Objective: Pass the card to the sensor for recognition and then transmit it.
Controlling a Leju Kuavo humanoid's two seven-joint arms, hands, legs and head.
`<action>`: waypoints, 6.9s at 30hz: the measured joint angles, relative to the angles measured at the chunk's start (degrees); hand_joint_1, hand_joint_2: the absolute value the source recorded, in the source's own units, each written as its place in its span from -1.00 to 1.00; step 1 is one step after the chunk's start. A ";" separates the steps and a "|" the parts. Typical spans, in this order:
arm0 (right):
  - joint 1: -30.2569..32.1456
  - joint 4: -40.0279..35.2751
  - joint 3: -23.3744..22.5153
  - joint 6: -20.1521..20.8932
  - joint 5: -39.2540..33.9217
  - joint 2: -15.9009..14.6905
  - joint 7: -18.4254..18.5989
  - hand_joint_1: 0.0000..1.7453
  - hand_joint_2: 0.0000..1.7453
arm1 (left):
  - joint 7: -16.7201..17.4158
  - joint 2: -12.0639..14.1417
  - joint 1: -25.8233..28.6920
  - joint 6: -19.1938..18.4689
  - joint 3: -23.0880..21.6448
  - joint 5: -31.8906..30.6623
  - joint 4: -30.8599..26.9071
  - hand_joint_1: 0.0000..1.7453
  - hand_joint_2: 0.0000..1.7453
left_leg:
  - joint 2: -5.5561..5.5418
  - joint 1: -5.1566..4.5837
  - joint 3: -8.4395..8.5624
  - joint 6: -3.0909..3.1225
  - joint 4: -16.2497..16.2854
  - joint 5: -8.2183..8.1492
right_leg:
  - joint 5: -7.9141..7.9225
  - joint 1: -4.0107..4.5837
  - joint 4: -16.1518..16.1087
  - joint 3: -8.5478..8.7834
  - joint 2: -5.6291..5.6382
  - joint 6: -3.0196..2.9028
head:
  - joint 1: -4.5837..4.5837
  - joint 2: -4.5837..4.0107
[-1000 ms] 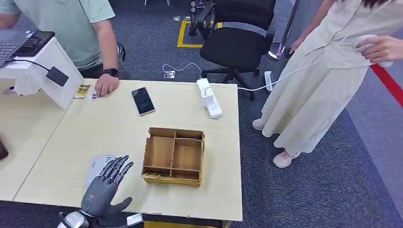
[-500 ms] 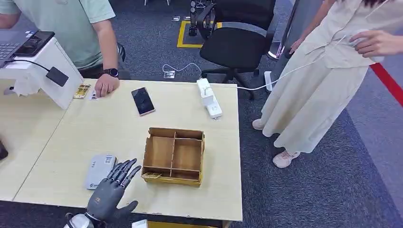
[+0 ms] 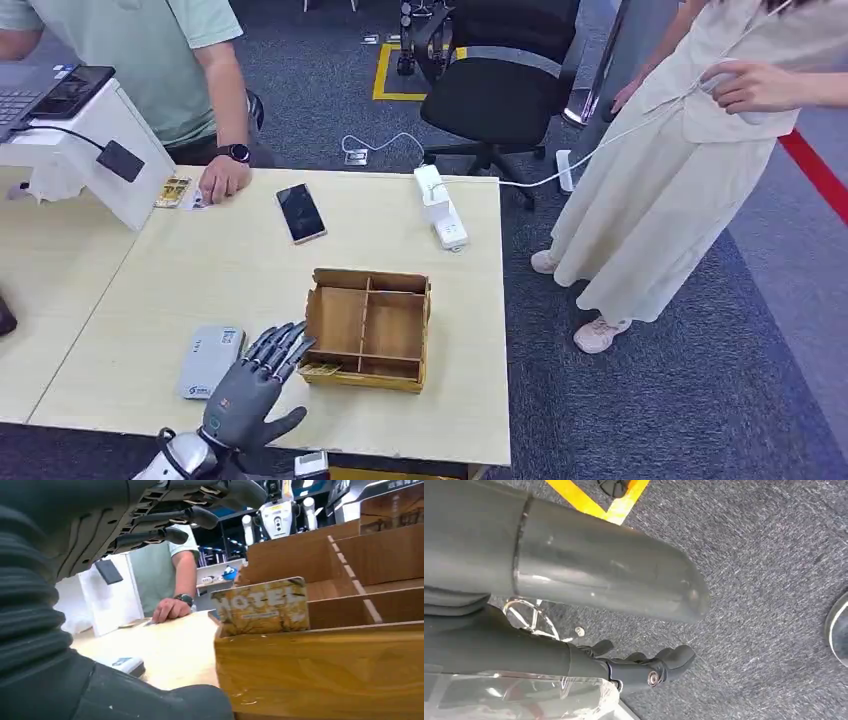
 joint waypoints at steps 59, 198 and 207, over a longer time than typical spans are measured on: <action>-0.20 0.57 -0.20 -0.04 2.05 -0.22 1.25 -1.00 -1.00 | -3.76 2.40 -6.28 -6.43 -1.90 1.31 2.64 1.00 1.00 | 0.02 0.02 0.04 -0.01 -0.01 0.01 | 0.00 0.01 0.01 0.01 0.03 -0.01 | -0.02 0.00; -1.15 5.01 -1.49 1.25 5.33 -3.13 1.53 -1.00 -1.00 | -2.52 9.44 -32.14 -15.19 -7.39 7.78 -1.44 1.00 1.00 | 0.06 -0.02 -0.01 -0.02 0.02 0.06 | 0.07 -0.02 0.01 -0.03 0.10 0.05 | 0.02 0.00; -1.15 5.27 -1.49 1.14 5.51 -3.13 1.66 -1.00 -1.00 | -1.00 6.34 -32.11 -8.04 -4.65 5.86 4.68 1.00 1.00 | 0.06 -0.01 0.00 -0.02 0.01 0.06 | 0.07 -0.01 0.01 -0.03 0.10 0.04 | 0.02 0.00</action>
